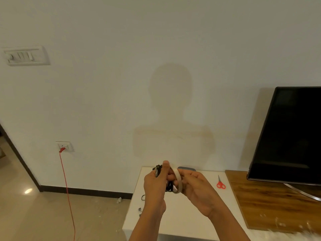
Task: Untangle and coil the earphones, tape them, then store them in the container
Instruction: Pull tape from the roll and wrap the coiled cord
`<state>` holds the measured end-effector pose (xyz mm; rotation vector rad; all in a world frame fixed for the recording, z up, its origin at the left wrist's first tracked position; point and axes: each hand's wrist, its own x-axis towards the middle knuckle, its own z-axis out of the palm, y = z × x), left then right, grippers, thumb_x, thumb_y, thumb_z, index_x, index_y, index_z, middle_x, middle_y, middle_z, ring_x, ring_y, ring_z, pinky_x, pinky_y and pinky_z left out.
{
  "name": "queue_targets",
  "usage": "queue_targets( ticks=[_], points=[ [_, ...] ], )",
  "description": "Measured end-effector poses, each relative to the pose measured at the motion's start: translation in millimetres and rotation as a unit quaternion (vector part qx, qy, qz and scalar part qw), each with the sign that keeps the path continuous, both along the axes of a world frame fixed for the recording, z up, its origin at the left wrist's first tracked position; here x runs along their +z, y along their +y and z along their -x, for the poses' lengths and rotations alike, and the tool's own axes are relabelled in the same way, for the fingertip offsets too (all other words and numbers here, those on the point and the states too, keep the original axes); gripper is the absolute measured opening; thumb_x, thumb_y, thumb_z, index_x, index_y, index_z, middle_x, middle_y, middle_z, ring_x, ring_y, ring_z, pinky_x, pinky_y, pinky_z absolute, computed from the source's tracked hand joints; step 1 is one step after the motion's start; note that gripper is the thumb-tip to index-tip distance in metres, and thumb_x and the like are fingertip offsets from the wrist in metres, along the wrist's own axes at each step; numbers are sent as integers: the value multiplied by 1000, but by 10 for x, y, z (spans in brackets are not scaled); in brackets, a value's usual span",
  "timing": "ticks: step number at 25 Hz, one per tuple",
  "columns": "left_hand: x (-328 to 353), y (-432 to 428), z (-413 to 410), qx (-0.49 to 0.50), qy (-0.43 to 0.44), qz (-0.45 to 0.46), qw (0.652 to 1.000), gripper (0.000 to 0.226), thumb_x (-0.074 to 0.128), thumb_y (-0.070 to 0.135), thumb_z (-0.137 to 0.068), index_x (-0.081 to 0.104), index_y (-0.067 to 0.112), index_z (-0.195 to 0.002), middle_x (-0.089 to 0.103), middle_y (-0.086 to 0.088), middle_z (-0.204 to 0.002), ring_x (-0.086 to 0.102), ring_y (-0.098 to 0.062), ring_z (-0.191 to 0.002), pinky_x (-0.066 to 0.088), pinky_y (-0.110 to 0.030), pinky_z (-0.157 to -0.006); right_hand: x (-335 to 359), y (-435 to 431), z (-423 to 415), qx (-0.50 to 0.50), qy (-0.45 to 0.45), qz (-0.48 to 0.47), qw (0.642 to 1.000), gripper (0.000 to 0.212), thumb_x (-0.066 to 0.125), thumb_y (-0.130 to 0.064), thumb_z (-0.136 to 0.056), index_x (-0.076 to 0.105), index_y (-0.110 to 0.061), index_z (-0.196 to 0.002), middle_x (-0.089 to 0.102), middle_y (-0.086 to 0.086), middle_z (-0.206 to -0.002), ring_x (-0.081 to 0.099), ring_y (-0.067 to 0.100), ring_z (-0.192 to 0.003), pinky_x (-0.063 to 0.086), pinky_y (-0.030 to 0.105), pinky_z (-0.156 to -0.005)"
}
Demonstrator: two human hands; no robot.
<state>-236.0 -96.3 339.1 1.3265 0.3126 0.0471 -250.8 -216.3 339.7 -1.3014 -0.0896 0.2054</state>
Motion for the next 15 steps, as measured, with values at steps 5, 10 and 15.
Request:
queue_targets(
  ticks=[5,10,15],
  points=[
    [-6,106,60,23,-112,-105,988,17,70,28,-85,72,12,-81,51,13,-46,47,-3,-50,40,-15,-53,7,-152,-49,-20,-19,81,996,37,44,6,-93,63,-10,-121,73,4,-108,66,24,-105,48,39,-97],
    [-78,77,154,-34,-177,-163,970,10,72,19,-83,73,24,-91,71,7,-61,66,-5,-59,47,-9,-58,43,-126,1,-40,-68,195,978,31,52,-5,-95,62,-15,-122,75,-1,-102,71,13,-95,56,25,-83],
    [-142,82,174,-39,-188,-180,965,4,73,24,-82,75,23,-78,71,0,-62,56,-8,-57,45,-15,-59,40,-94,41,-72,-92,254,960,37,62,-14,-90,60,-12,-127,72,-16,-92,68,-4,-88,53,13,-76]
  ],
)
